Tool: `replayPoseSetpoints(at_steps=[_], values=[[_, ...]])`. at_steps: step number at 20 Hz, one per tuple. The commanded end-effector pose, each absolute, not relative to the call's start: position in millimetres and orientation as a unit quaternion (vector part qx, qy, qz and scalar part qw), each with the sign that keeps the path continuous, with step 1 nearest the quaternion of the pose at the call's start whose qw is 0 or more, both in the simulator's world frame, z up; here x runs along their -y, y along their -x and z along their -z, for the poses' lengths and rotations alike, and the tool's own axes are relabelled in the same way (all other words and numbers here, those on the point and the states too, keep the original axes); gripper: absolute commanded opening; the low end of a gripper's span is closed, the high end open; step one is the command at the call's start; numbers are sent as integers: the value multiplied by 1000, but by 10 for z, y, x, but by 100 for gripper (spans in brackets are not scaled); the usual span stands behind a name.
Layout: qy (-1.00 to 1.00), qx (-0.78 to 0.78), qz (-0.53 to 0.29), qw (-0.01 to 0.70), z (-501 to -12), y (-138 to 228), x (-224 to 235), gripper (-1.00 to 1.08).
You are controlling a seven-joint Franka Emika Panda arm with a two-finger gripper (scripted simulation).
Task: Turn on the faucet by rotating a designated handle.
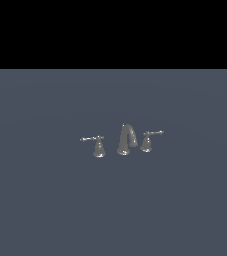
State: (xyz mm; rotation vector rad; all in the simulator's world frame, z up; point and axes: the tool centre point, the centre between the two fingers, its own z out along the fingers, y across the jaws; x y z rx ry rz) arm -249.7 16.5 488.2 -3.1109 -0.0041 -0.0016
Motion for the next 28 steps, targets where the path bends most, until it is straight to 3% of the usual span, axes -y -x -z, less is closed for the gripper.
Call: replayPoseSetpoints(at_steps=[1,14,28], values=[[1000,1,1,15,-4882,2497,-165,-100],[999,-47,0,15,-4603,2392,-324,-100],[982,-191,0,13,-3749,1981,-745,-100]])
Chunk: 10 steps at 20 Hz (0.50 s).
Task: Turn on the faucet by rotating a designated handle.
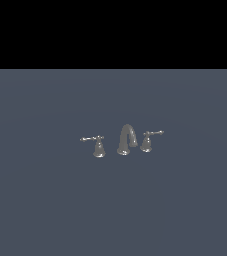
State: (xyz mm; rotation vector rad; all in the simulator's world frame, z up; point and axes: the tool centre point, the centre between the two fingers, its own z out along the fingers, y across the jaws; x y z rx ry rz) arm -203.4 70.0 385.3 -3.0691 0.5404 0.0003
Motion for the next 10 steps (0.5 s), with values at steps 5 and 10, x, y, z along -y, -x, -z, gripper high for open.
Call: replayPoseSetpoints(at_steps=[5,10], values=[[969,-246,0,12,-3415,1788,-877,-100],[954,-299,0,12,-3088,1583,-984,-100]])
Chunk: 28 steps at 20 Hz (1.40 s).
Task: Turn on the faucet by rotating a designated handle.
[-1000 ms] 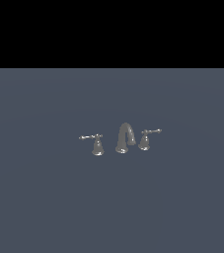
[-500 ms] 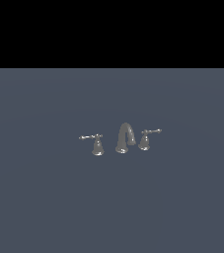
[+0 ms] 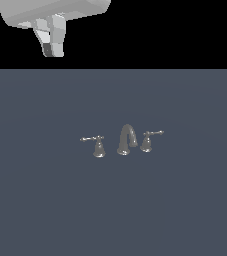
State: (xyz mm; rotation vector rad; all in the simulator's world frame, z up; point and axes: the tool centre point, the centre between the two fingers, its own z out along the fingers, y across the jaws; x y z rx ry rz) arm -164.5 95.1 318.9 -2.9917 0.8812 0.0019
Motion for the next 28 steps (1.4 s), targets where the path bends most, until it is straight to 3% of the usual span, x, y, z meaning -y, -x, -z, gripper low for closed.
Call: replayPoseSetpoints(at_steps=[1,28], values=[[951,-309,-1,12,-3024,1542,-1002,-100],[845,-535,-1,6,-1538,498,-1120,-100]])
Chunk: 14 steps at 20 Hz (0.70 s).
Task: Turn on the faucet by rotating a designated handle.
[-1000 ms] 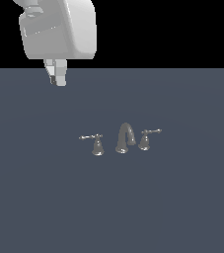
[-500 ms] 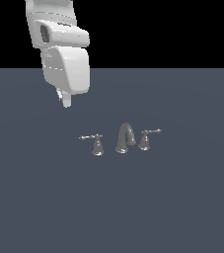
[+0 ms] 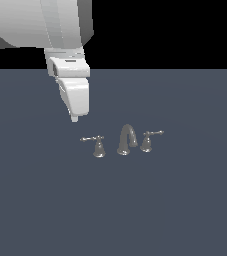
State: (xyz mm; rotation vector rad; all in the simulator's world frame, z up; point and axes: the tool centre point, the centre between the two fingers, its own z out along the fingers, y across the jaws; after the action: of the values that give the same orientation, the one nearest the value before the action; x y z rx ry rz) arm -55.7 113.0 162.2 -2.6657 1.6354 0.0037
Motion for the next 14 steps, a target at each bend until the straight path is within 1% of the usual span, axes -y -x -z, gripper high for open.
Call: replayPoseSetpoints(at_steps=[1,14], values=[[840,-543,-1,6,-1482,459,-1112,-100],[780,-626,1,0,-887,38,-963,-100]])
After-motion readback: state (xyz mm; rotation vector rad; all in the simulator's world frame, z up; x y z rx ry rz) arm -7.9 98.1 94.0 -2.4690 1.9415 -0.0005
